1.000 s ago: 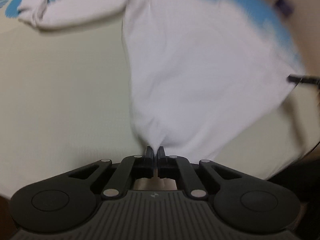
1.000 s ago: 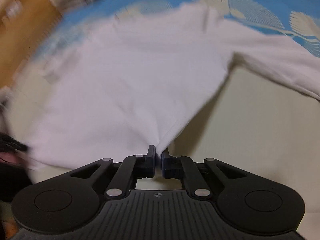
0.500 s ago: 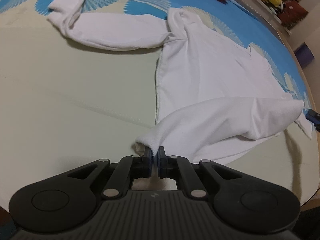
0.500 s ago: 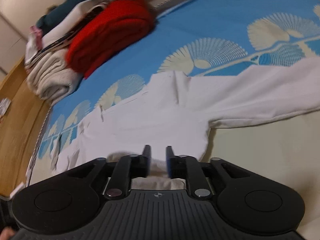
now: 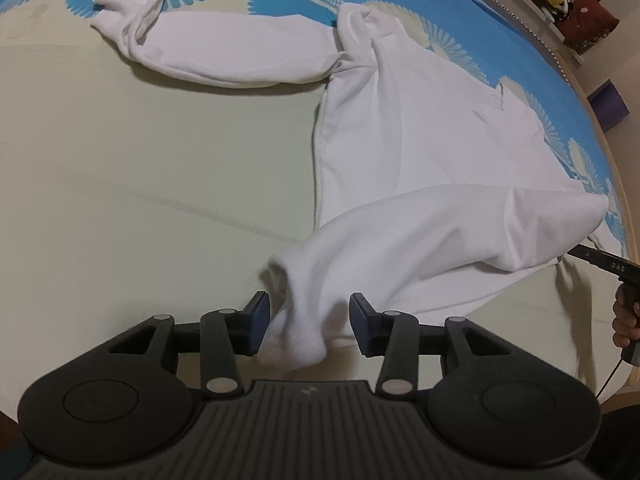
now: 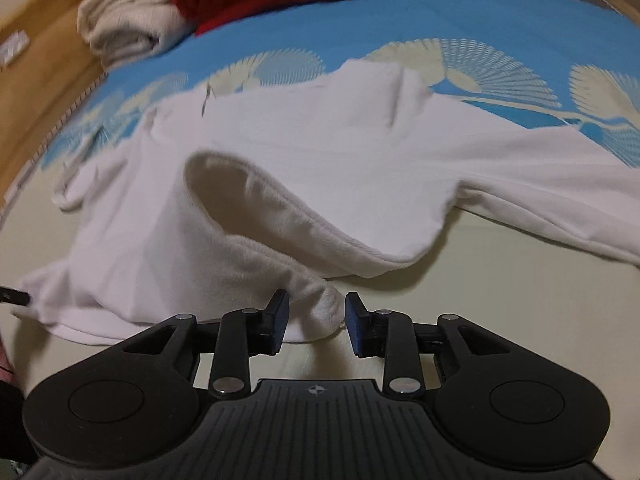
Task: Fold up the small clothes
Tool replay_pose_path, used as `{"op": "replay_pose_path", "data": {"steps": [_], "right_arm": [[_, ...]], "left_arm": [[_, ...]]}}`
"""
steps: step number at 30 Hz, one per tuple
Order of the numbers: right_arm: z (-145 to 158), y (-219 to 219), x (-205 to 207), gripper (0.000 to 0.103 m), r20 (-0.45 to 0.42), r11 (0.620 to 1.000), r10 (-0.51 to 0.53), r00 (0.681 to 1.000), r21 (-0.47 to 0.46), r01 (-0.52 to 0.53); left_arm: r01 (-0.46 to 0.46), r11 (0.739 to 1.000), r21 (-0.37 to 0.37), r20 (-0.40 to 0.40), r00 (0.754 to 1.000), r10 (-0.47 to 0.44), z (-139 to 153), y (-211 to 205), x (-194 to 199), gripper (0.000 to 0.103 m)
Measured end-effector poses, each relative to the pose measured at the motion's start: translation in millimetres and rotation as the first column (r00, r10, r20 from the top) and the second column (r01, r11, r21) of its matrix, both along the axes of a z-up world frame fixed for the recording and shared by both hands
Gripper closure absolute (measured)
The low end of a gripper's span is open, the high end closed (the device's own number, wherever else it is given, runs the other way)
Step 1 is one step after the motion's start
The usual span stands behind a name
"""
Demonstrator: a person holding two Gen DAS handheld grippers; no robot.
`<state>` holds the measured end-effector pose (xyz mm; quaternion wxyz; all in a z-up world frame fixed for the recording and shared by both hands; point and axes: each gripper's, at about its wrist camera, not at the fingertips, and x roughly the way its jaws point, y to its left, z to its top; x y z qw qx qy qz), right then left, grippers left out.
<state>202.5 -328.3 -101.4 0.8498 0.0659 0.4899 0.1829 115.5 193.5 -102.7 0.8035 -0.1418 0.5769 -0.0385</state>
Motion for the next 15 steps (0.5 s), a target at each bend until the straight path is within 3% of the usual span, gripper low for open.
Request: {"op": "replay_pose_path", "data": {"steps": [5,7,8,9,12,15], "right_arm": [[-9,10,4,0.069,0.022,0.998,0.022,1.000,-0.051,-0.020],[-11,13,4,0.074,0.031,0.997,0.034,0.999,-0.071,-0.032],[-11,14,3,0.081,0.037,0.997,0.040,0.999,-0.075,-0.037],[-10,15,3,0.095,0.040,0.996,0.045,0.998,-0.079,-0.042],[3,13,-4,0.096,0.068,0.996,0.052,0.996,-0.069,-0.047],[25,9,-18,0.097,0.105,0.998,0.032,0.994,-0.060,-0.026]], "left_arm": [[-0.003,1.000,0.010,-0.010,1.000,0.003,-4,1,1,0.056],[0.006,1.000,0.027,-0.014,1.000,-0.005,-6,-2,2,0.068],[0.011,0.999,0.042,-0.014,1.000,-0.010,-6,-3,3,0.073],[0.016,0.998,0.055,-0.014,1.000,-0.015,-6,-5,3,0.083],[0.022,0.998,0.054,-0.014,1.000,-0.022,-4,-6,4,0.094],[0.036,0.997,0.066,-0.009,0.999,-0.036,0,-9,2,0.095]]}}
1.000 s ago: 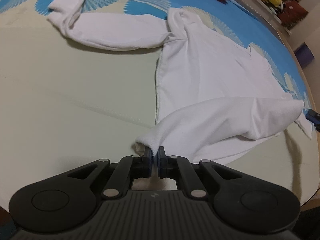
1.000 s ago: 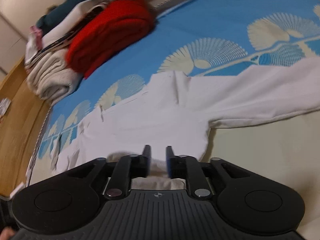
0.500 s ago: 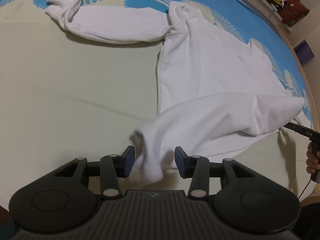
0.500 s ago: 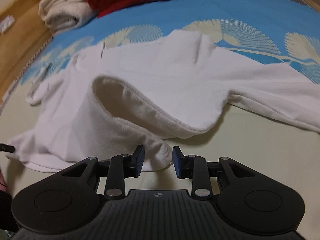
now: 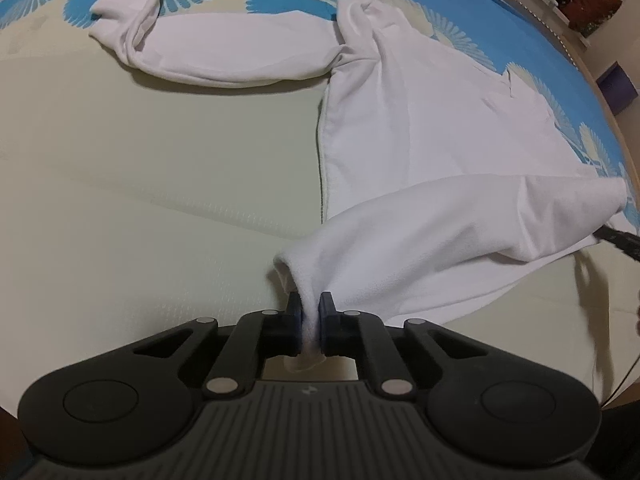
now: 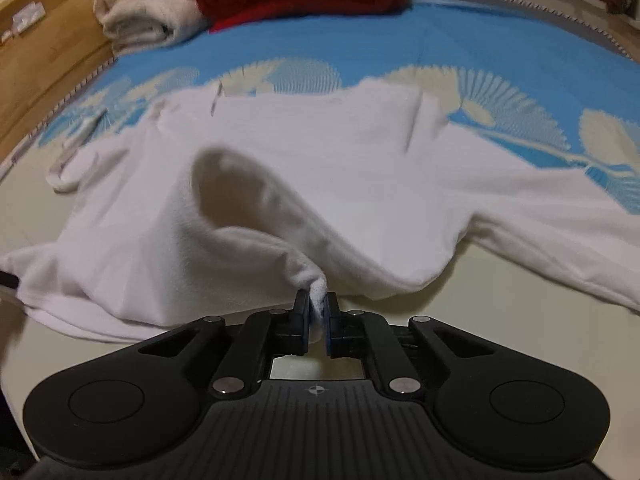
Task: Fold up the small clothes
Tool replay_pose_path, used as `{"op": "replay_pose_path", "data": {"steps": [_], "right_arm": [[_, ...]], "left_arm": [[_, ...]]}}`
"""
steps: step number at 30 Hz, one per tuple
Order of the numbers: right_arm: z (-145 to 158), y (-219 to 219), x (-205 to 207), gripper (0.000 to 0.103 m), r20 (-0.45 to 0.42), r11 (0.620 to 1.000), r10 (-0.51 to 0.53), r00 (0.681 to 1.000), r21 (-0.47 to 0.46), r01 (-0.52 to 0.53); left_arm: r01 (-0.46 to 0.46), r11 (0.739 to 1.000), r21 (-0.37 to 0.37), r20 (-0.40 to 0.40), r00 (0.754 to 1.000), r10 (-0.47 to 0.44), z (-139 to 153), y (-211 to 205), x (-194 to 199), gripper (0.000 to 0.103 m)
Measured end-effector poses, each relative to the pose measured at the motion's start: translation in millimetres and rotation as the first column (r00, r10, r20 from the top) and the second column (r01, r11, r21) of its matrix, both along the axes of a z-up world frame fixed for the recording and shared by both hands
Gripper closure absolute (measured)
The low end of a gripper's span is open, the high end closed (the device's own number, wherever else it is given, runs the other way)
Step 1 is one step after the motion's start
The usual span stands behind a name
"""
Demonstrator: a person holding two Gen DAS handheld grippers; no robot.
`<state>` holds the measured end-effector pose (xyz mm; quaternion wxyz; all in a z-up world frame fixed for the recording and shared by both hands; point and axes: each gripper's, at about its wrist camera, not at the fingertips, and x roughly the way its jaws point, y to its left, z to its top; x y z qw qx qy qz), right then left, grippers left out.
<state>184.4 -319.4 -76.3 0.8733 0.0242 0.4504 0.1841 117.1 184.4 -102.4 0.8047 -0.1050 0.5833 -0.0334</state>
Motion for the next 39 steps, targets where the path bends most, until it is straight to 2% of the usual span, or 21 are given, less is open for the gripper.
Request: {"op": "replay_pose_path", "data": {"steps": [3,7,11,13,16,17,19,20,21,22,24,27,29,31,32,34,36,37,39], "right_arm": [[27,-5,-24,0.097,0.018,1.000,-0.011,1.000,0.011,0.011],[67,-16,-76,0.097,0.062,0.999,-0.051,0.997,0.022,0.049],[84,-37,-133,0.098,0.008,0.983,-0.170,0.985,0.065,0.169],[77,-51,-157,0.098,-0.090,0.969,-0.232,0.969,0.064,0.238],[48,-72,-184,0.098,-0.287,0.941,-0.295,0.911,0.079,0.329],[41,-72,-190,0.098,-0.322,0.943,-0.297,0.899,0.051,0.330],[35,-65,-196,0.098,-0.314,0.957,-0.285,0.906,-0.032,0.289],[31,-63,-197,0.097,-0.317,0.957,-0.289,0.903,-0.063,0.284],[27,-64,-196,0.096,-0.329,0.954,-0.297,0.896,-0.074,0.289],[24,-64,-195,0.096,-0.334,0.952,-0.306,0.892,-0.086,0.294],[25,-60,-190,0.095,-0.310,0.948,-0.319,0.896,-0.095,0.304],[26,-58,-184,0.074,-0.288,0.943,-0.332,0.898,-0.065,0.327],[24,-51,-181,0.072,-0.281,0.950,-0.310,0.908,-0.057,0.307],[15,-42,-180,0.072,-0.290,0.960,-0.279,0.915,-0.090,0.264],[7,-36,-179,0.072,-0.306,0.963,-0.266,0.914,-0.129,0.237],[-8,-31,-178,0.072,-0.341,0.957,-0.257,0.904,-0.217,0.190],[-16,-31,-177,0.072,-0.345,0.941,-0.281,0.896,-0.282,0.186],[-15,-33,-176,0.072,-0.337,0.939,-0.293,0.895,-0.277,0.203],[-12,-36,-176,0.072,-0.319,0.941,-0.296,0.900,-0.262,0.217]], "left_arm": [[0.030,1.000,-0.007,0.022,0.999,-0.030,11,-4,-7,0.095],[0.050,0.998,-0.025,0.052,0.997,-0.048,29,-7,-24,0.095],[0.099,0.995,-0.025,0.072,0.993,-0.097,46,-19,-46,0.095],[0.146,0.989,-0.026,0.057,0.988,-0.144,47,-27,-58,0.095],[0.237,0.971,0.007,0.007,0.971,-0.237,38,-41,-76,0.095],[0.270,0.963,0.022,-0.005,0.963,-0.270,35,-45,-81,0.095],[0.332,0.942,0.052,-0.039,0.943,-0.330,28,-53,-88,0.090],[0.350,0.934,0.079,-0.059,0.936,-0.346,23,-56,-90,0.089],[0.352,0.930,0.108,-0.073,0.935,-0.346,19,-56,-90,0.085],[0.341,0.931,0.133,-0.079,0.940,-0.333,17,-55,-90,0.079],[0.289,0.951,0.108,-0.065,0.957,-0.283,18,-46,-86,0.073],[0.208,0.978,0.032,-0.042,0.978,-0.206,21,-34,-80,0.073],[0.193,0.981,0.019,-0.057,0.980,-0.191,18,-33,-78,0.073],[0.209,0.977,0.037,-0.087,0.975,-0.205,9,-37,-76,0.073],[0.225,0.972,0.070,-0.112,0.970,-0.216,3,-40,-73,0.073],[0.266,0.947,0.181,-0.169,0.957,-0.237,-12,-48,-75,0.073],[0.276,0.929,0.245,-0.169,0.956,-0.240,-12,-51,-76,0.075],[0.263,0.934,0.242,-0.142,0.962,-0.234,-6,-50,-75,0.075],[0.239,0.955,0.173,-0.088,0.970,-0.227,4,-49,-73,0.075]]}}
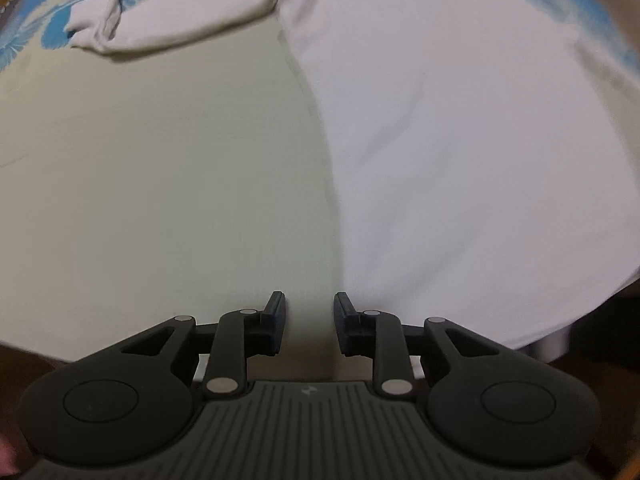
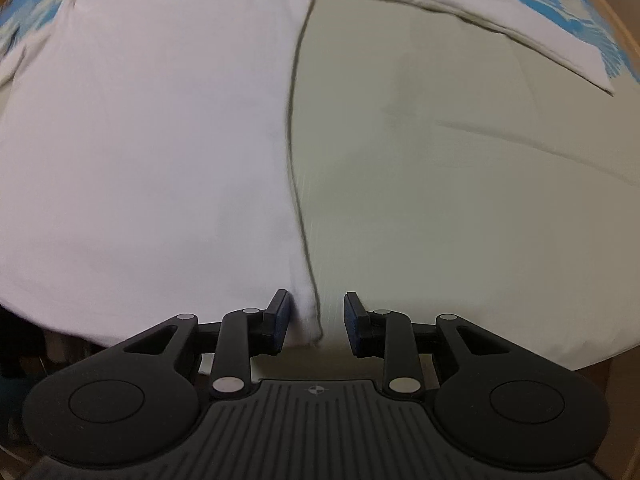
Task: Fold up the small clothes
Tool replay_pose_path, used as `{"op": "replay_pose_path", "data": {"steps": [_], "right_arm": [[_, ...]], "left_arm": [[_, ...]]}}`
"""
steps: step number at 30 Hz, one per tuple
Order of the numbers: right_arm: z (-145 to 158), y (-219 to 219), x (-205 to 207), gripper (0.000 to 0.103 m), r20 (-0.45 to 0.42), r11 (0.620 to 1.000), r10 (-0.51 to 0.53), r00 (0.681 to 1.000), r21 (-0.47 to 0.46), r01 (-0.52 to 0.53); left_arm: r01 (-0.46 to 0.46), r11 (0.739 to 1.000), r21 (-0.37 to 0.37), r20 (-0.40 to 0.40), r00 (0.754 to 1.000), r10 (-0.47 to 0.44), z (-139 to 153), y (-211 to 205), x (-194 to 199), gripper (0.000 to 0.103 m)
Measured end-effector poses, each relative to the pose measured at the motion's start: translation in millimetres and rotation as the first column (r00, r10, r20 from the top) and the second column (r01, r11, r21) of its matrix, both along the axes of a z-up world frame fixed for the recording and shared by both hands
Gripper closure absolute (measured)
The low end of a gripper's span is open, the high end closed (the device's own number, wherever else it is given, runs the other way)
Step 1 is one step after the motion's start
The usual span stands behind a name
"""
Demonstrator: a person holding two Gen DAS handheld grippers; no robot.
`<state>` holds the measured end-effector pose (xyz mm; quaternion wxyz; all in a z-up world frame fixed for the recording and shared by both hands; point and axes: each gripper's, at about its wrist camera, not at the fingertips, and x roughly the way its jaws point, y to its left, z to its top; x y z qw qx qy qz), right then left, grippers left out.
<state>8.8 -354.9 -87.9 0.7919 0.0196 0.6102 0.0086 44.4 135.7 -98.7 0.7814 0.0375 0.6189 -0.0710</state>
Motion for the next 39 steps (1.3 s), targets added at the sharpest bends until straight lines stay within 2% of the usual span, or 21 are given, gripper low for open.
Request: {"op": "replay_pose_path", "data": {"steps": [1,2,4,6,9,12,15,18,22,26,28,30,32,34,36,39], "right_arm": [[0,1,0,0.072,0.002,1.000,0.011,1.000,-0.012,-0.011],[-3,4,-1,0.072,-0.009,0.999,0.030,0.999,-0.031,-0.031],[-9,10,-3,0.070,-0.036,0.996,0.063,0.997,-0.063,-0.065],[-4,12,-3,0.069,-0.013,0.994,0.071,0.997,-0.077,-0.072],[19,8,-5,0.069,0.102,0.998,0.032,0.994,-0.053,-0.027],[45,8,-7,0.067,0.252,0.999,0.005,0.968,-0.041,0.005],[63,6,-5,0.064,0.339,0.999,-0.041,0.940,-0.008,0.046],[73,2,-2,0.064,0.391,0.996,-0.089,0.916,0.029,0.084],[88,9,-1,0.064,0.478,0.994,-0.111,0.871,0.034,0.108],[116,14,11,0.064,0.595,0.984,-0.178,0.784,0.106,0.143],[136,15,18,0.063,0.649,0.977,-0.213,0.731,0.150,0.152],[154,16,24,0.061,0.684,0.971,-0.237,0.689,0.179,0.156],[172,21,31,0.057,0.711,0.971,-0.237,0.662,0.185,0.149],[185,28,41,0.054,0.725,0.976,-0.217,0.653,0.171,0.135],[192,37,51,0.054,0.721,0.979,-0.202,0.663,0.166,0.118],[190,48,67,0.054,0.690,0.975,-0.209,0.693,0.200,0.095]], "left_arm": [[0.004,1.000,-0.022,-0.002,1.000,-0.005,0,-1,1,0.075],[0.021,1.000,-0.005,-0.021,1.000,-0.021,-4,-6,1,0.075],[0.085,0.993,0.088,-0.074,0.994,-0.078,-19,-16,-1,0.073],[0.096,0.990,0.102,-0.057,0.994,-0.090,-19,-21,-3,0.073],[0.055,0.997,0.056,0.043,0.997,-0.057,4,-21,2,0.070],[0.003,0.999,0.043,0.144,0.990,-0.009,24,-18,7,0.057],[-0.038,0.998,0.045,0.234,0.972,0.026,42,-21,13,0.047],[-0.071,0.997,0.039,0.327,0.943,0.054,59,-30,18,0.037],[-0.135,0.991,-0.019,0.435,0.891,0.130,85,-33,24,0.033],[-0.171,0.982,-0.077,0.537,0.823,0.185,116,-48,27,0.025],[-0.168,0.983,-0.077,0.586,0.790,0.181,127,-57,28,0.021],[-0.158,0.985,-0.062,0.619,0.768,0.162,135,-66,32,0.020],[-0.146,0.988,-0.045,0.637,0.758,0.141,140,-75,37,0.019],[-0.150,0.988,-0.022,0.648,0.751,0.128,142,-84,41,0.019],[-0.140,0.990,-0.010,0.641,0.759,0.114,143,-91,47,0.019],[-0.110,0.994,-0.007,0.607,0.789,0.092,138,-95,55,0.019]]}}
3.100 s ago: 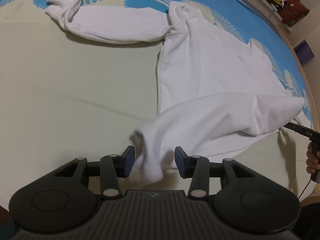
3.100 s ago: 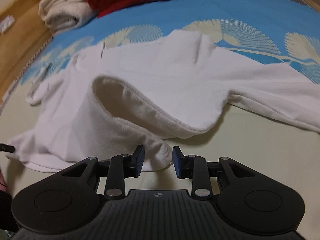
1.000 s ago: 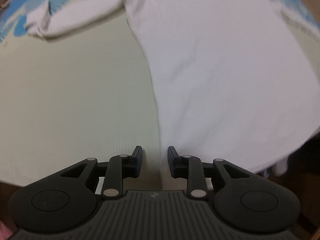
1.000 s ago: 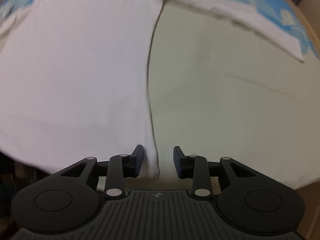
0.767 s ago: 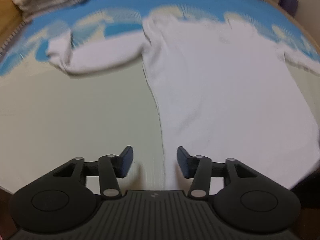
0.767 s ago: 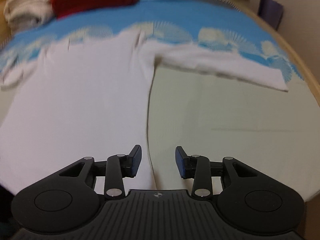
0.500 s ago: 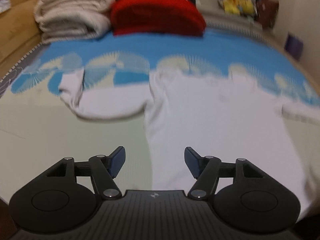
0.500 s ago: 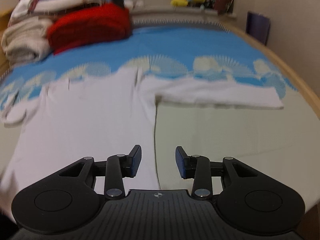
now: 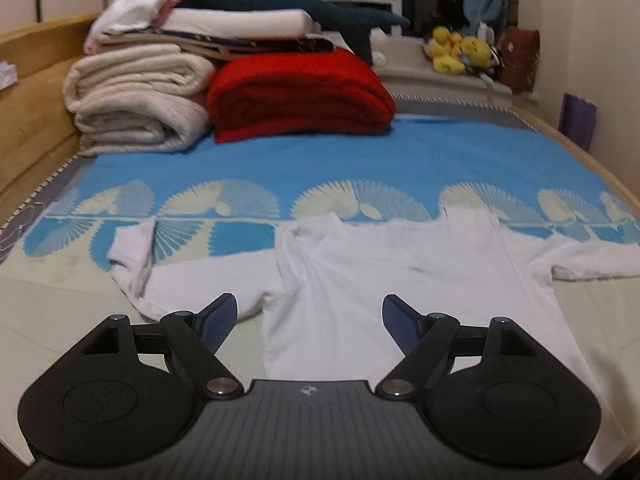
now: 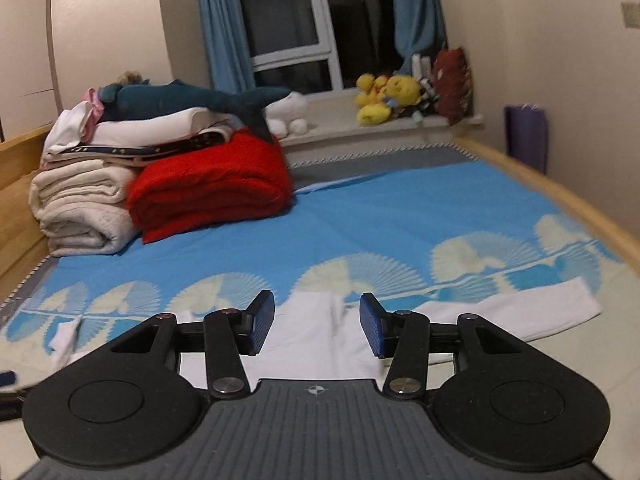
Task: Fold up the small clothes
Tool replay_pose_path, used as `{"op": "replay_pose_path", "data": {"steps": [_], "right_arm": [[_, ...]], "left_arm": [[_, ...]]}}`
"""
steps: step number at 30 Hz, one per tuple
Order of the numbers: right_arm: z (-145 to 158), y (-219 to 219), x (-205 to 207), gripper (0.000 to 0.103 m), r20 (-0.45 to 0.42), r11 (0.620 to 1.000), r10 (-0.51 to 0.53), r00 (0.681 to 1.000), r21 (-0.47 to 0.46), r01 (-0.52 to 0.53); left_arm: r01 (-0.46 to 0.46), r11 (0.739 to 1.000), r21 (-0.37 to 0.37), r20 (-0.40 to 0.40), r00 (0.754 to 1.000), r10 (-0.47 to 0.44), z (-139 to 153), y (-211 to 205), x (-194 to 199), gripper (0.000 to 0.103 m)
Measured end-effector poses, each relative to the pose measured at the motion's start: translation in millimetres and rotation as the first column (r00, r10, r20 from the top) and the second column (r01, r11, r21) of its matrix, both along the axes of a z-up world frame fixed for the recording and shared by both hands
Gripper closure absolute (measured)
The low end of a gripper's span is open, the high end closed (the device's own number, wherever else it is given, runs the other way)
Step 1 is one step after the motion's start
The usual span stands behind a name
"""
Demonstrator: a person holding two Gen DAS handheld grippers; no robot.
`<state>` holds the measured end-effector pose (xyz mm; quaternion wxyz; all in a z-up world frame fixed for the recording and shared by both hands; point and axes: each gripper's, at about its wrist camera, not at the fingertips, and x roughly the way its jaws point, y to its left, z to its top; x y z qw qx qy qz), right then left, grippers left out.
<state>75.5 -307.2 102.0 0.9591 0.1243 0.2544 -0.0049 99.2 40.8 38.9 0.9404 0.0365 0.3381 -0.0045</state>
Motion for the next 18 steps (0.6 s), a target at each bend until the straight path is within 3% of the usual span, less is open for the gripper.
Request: {"op": "replay_pose_path", "data": {"steps": [3,9,13,16,18], "right_arm": [[-8,19,10,0.054,-0.011,0.999,0.038,0.999,0.014,-0.038],[-19,66,33,0.055,-0.017,0.992,0.119,0.993,-0.036,-0.119],[-22,95,62,0.055,-0.068,0.988,0.112,0.991,-0.094,-0.119],[-25,119,88,0.054,-0.123,0.973,0.067,0.990,-0.213,-0.092],[-31,126,104,0.053,-0.140,0.974,0.060,0.988,-0.207,-0.088]], "left_arm": [[0.005,1.000,-0.023,-0.003,1.000,-0.005,-3,3,7,0.019],[-0.102,0.994,-0.049,0.021,0.994,0.103,-6,23,25,0.019],[-0.181,0.980,-0.082,-0.013,0.983,0.180,-12,42,40,0.020],[-0.205,0.973,-0.104,-0.010,0.979,0.205,-9,50,41,0.020],[-0.203,0.975,-0.090,-0.010,0.979,0.203,-9,50,42,0.020]]}}
